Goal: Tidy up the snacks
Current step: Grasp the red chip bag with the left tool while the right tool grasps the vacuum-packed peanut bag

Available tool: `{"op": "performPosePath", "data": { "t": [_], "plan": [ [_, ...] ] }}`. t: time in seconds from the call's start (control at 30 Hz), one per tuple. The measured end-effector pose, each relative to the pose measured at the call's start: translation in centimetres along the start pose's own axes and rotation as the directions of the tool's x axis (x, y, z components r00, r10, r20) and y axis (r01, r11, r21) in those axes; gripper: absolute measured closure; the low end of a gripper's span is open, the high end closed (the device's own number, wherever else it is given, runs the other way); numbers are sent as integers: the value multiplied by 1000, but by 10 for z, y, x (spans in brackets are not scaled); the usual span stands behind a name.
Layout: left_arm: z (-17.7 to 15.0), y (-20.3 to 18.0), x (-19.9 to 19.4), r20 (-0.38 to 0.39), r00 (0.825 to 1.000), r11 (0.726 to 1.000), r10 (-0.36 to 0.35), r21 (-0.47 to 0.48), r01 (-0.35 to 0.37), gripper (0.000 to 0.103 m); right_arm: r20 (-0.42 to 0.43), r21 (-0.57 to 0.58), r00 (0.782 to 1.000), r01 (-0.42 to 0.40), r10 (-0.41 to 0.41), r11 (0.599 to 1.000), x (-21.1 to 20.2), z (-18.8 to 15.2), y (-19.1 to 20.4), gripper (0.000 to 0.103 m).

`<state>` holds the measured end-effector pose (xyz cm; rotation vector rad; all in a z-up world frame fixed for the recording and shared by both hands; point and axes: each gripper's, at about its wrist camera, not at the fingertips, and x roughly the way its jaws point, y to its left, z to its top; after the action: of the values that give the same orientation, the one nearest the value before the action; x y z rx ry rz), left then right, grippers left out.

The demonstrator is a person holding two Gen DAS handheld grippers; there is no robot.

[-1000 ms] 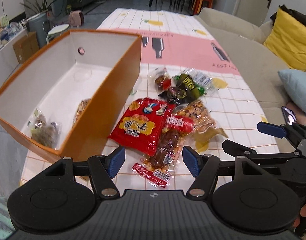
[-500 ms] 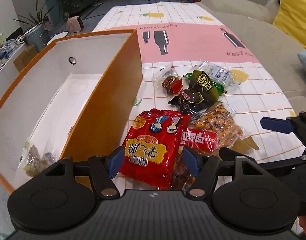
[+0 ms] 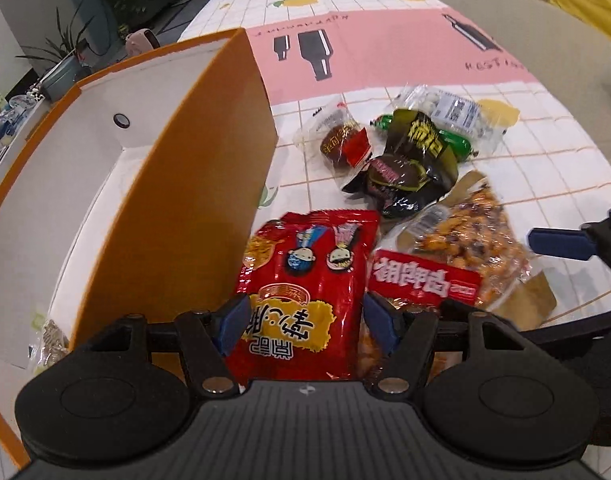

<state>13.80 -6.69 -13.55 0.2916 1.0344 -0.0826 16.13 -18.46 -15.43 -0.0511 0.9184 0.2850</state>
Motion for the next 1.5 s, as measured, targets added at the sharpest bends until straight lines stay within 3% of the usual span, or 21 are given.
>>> {"op": "performPosePath", "data": {
  "t": [0.13,0.2,0.3,0.53,0.73,0.9,1.03,1.1,1.13,1.27,1.5],
  "plan": [
    [-2,-4,7,4,1000,1000,17,26,-17,30,-13,18,1000,-11,12,1000,-6,-4,-5,29],
    [-3,-5,5,13,1000,999,12,35,-12,38,-23,29,1000,-17,18,999,-9,-5,-7,38],
    [-6,-6,2,21,1000,999,13,43,-14,39,-57,23,998,10,-8,1000,-12,-8,-9,48],
    [-16,-12,-11,26,999,998,-34,47,33,40,-91,54,996,22,-17,998,-22,-18,-18,54],
    [-34,-17,-26,26,992,990,-127,61,125,40,-125,84,992,30,-20,996,-35,-30,-23,54],
    [-46,-13,-35,31,986,985,-166,49,165,39,-154,118,988,36,-18,992,-45,-40,-26,54],
    [-50,-8,-38,48,986,987,-162,33,160,27,-135,88,990,40,-28,995,-53,-44,-23,53],
    [-50,-5,-39,64,987,989,-149,12,148,19,-105,68,994,49,-41,997,-59,-43,-22,36],
    [-49,-4,-39,68,988,990,-139,6,139,16,-86,64,995,51,-46,997,-61,-42,-22,33],
    [-45,-2,-31,53,993,994,-110,2,110,14,-54,72,998,29,-25,997,-59,-35,-22,25],
    [-44,-3,-16,34,995,994,-97,56,95,8,-59,-8,996,67,-68,998,-44,-31,-12,23]
  ]
}}
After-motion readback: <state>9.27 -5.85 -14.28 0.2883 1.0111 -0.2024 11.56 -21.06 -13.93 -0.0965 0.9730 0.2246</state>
